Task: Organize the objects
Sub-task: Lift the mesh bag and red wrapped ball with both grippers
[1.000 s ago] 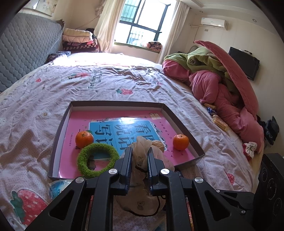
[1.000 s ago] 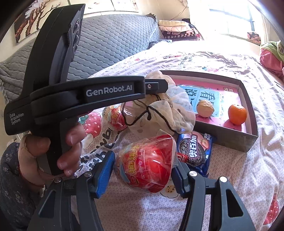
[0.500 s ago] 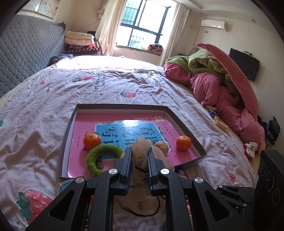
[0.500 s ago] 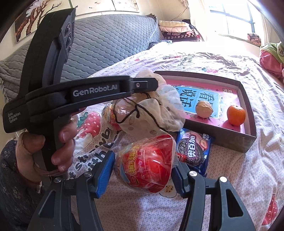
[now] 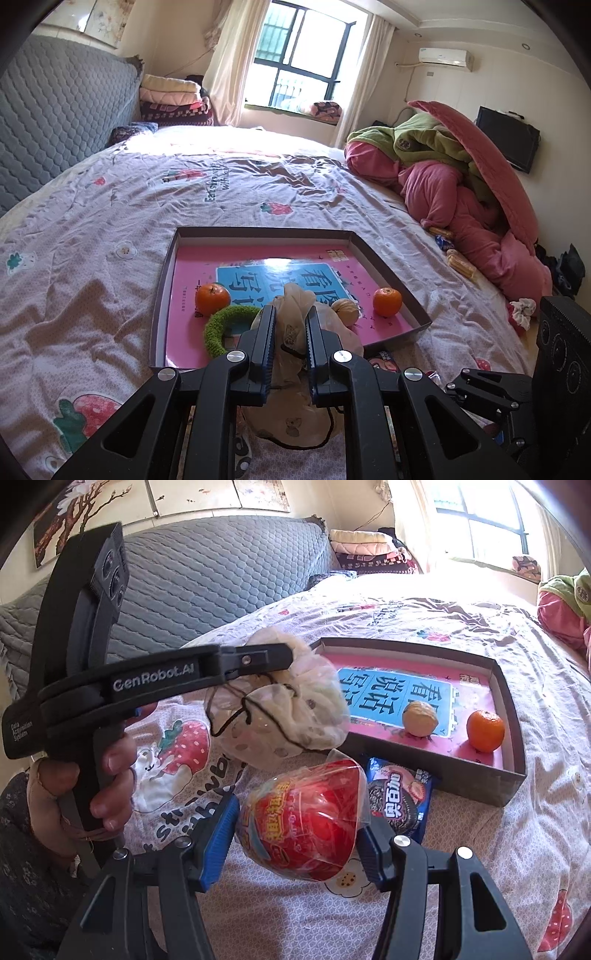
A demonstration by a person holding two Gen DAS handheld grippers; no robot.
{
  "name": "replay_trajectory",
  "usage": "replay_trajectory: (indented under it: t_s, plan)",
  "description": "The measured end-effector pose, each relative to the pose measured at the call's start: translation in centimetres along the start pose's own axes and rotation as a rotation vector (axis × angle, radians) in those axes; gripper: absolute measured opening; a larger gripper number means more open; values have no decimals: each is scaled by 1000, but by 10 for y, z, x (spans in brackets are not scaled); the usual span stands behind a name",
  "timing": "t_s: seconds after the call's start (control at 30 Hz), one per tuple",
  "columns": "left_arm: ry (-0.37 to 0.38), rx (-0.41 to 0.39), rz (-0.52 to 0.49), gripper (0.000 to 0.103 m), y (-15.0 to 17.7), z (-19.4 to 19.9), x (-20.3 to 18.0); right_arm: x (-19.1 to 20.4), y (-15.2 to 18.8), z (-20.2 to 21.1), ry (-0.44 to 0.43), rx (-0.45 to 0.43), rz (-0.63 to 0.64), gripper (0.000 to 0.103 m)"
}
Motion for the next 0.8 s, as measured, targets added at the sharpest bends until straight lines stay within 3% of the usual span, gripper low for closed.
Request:
replay_trajectory:
  t_s: [0.8]
  plan:
    - [-40,-139,38,14,-15,21,2,-8,-38,7,60,-144,-47,60]
Point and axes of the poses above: each gripper's, at about its wrist camera, not at the fingertips, and z roughly against the way its jaws point, x to its left, y to its underside, the point moved 2 cm from there along -z, roughly the way its jaws point, and after that the axes turned 6 degrees about x, right-handed, at the moved point
